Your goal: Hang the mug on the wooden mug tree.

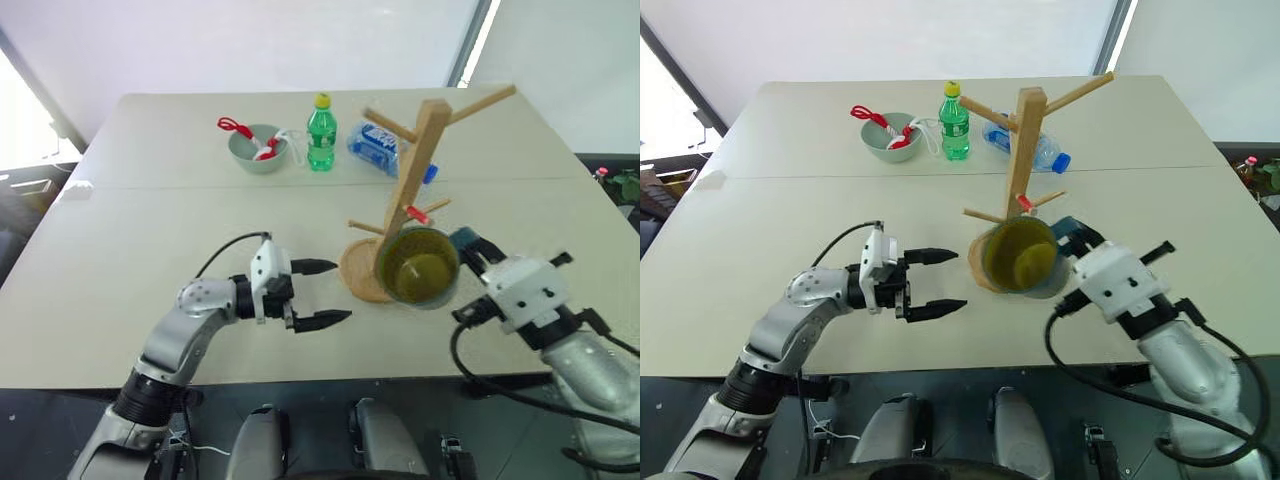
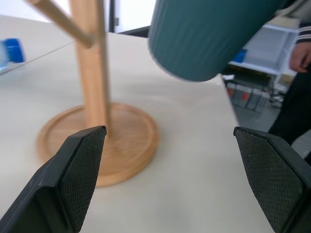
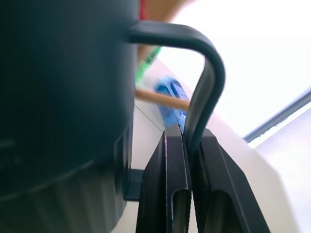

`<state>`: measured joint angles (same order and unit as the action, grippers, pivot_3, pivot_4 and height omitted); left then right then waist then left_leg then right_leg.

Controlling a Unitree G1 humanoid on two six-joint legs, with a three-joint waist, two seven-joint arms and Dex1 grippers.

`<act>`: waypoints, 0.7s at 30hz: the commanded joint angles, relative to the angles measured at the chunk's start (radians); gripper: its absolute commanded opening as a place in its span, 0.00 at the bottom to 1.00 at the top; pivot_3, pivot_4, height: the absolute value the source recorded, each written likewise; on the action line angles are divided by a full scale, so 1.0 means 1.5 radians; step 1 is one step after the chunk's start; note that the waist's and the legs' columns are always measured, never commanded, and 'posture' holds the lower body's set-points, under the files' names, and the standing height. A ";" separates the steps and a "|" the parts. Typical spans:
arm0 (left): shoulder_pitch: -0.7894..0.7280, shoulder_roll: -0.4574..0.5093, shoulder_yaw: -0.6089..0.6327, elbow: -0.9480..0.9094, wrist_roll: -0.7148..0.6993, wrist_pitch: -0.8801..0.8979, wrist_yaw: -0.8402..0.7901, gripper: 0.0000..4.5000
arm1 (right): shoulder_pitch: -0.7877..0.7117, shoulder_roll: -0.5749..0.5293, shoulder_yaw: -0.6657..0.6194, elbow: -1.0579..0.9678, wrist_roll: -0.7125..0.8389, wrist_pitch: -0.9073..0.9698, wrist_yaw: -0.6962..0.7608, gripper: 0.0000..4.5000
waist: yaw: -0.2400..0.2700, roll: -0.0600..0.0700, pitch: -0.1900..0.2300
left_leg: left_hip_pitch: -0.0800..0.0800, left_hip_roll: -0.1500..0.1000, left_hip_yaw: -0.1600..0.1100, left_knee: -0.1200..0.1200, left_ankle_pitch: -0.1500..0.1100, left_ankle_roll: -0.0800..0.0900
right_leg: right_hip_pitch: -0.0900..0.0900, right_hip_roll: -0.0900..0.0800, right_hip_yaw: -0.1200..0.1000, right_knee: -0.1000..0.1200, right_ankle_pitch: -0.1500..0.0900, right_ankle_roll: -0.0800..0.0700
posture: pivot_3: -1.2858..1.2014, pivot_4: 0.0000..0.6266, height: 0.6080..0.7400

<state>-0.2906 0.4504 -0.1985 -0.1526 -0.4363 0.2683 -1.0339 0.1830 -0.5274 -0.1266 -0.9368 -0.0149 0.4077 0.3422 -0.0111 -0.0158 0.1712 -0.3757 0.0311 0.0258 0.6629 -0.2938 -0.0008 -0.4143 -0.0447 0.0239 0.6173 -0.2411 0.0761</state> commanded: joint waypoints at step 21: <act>-0.080 0.037 0.107 -0.029 -0.081 0.038 -0.029 1.00 | -0.158 0.012 0.093 -0.074 -0.039 0.235 -0.012 0.01 | -0.001 -0.001 0.000 | -0.001 0.000 0.000 0.000 0.000 0.000 | 0.000 0.000 -0.001 -0.001 0.000 0.000 | 0.52 0.24 1.00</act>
<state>-0.3857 0.4883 -0.0834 -0.1424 -0.5084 0.3005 -1.0681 -0.0340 -0.5107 0.0131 -1.0036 -0.0741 0.7525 0.3230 -0.0126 -0.0176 0.1715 -0.3771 0.0306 0.0257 0.6631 -0.2939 -0.0008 -0.4148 -0.0453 0.0230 0.6165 -0.2410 0.0762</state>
